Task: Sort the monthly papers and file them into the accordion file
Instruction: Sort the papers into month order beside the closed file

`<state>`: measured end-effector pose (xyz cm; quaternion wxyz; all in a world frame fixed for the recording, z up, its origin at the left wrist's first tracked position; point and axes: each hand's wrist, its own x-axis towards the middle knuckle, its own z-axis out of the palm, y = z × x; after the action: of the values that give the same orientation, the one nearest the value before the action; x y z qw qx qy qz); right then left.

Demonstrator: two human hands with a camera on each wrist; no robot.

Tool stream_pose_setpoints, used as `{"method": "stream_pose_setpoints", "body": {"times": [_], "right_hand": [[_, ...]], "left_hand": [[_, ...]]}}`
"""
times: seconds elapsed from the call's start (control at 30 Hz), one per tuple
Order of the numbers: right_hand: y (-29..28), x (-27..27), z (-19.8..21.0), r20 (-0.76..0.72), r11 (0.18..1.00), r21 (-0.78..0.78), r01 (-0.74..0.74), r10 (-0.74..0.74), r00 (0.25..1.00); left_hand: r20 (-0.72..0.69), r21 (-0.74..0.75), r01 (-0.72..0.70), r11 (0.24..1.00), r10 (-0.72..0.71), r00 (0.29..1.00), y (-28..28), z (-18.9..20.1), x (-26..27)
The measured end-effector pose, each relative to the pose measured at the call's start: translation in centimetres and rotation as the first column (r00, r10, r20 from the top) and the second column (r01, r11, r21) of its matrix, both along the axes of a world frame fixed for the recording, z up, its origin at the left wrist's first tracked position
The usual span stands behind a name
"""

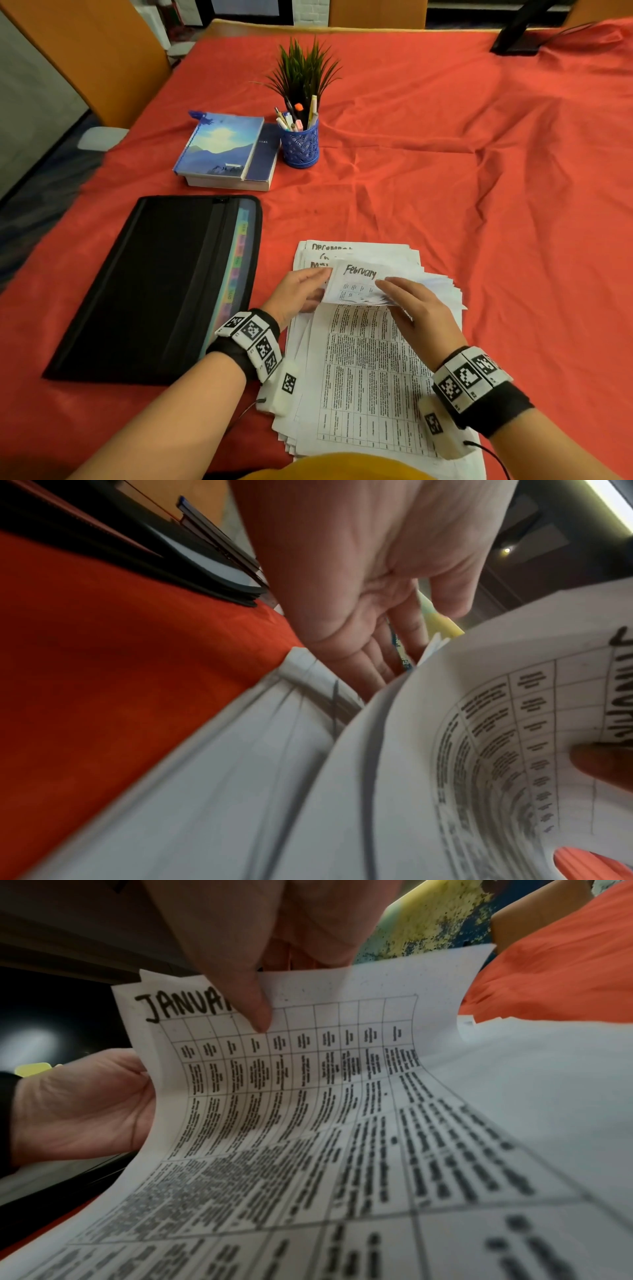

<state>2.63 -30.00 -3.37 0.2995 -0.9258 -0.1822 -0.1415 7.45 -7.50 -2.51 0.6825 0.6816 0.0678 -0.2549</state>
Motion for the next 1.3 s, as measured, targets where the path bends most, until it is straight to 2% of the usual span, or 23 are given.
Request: {"method": "stream_pose_setpoints", "body": {"times": [0.23,0.37,0.43,0.53,0.63,0.7,0.77,0.9,0.97,1.03,1.1,1.17,1.23,1.3], "right_hand": [[0.1,0.0,0.4,-0.01,1.0,-0.016,-0.025,0.025,1.0],[0.0,0.1,1.1,0.004,0.999,0.009,-0.036,0.036,0.999],[0.1,0.0,1.4,0.011,0.998,0.015,-0.063,0.063,0.998],[0.2,-0.1,1.6,0.003,0.997,-0.019,-0.074,0.074,0.997],[0.3,-0.4,1.7,0.001,0.996,-0.033,-0.086,0.086,0.996],[0.2,-0.7,1.9,0.001,0.995,-0.035,-0.096,0.096,0.995],[0.1,-0.9,2.1,-0.001,0.995,-0.045,-0.094,0.094,0.996],[0.1,-1.0,2.1,0.0,0.994,-0.053,-0.091,0.091,0.996],[0.1,-0.9,2.1,0.003,0.993,-0.051,-0.104,0.105,0.995],[0.1,-0.8,2.0,0.001,0.992,-0.056,-0.115,0.115,0.993],[0.1,-0.7,1.8,-0.017,0.992,-0.068,-0.106,0.105,0.994],[0.2,-0.7,1.7,-0.033,0.993,-0.072,-0.092,0.09,0.995],[0.3,-0.6,1.5,-0.034,0.992,-0.07,-0.101,0.099,0.995],[0.5,-0.5,1.5,-0.033,0.99,-0.078,-0.116,0.114,0.993]], "left_hand": [[0.111,0.134,-0.067,0.989,0.052,0.992,-0.8,-1.1,0.8],[0.237,0.248,-0.099,0.964,0.039,0.971,-0.9,-1.2,1.2],[0.301,0.318,-0.093,0.943,-0.007,0.953,-0.8,-1.0,1.3],[0.339,0.338,-0.004,0.941,-0.117,0.934,-0.7,-0.8,1.4],[0.355,0.513,0.051,0.857,-0.266,0.896,-0.4,-1.3,1.7],[0.35,0.552,0.046,0.833,-0.281,0.894,-0.5,-1.4,1.9],[0.395,0.574,-0.017,0.819,-0.258,0.882,-0.5,-0.8,2.0],[0.528,0.606,-0.155,0.781,-0.249,0.812,-0.5,-0.3,1.8],[0.599,0.617,-0.206,0.759,-0.284,0.748,-0.3,-0.5,1.6],[0.626,0.599,-0.17,0.783,-0.325,0.708,0.0,-0.2,1.4],[0.516,0.564,0.034,0.825,-0.384,0.765,0.2,0.5,0.8],[0.363,0.511,0.222,0.83,-0.442,0.82,0.4,0.9,0.2],[0.314,0.468,0.218,0.857,-0.392,0.865,0.2,0.8,-0.1],[0.313,0.401,0.13,0.907,-0.269,0.911,0.0,0.8,-0.1]]}}
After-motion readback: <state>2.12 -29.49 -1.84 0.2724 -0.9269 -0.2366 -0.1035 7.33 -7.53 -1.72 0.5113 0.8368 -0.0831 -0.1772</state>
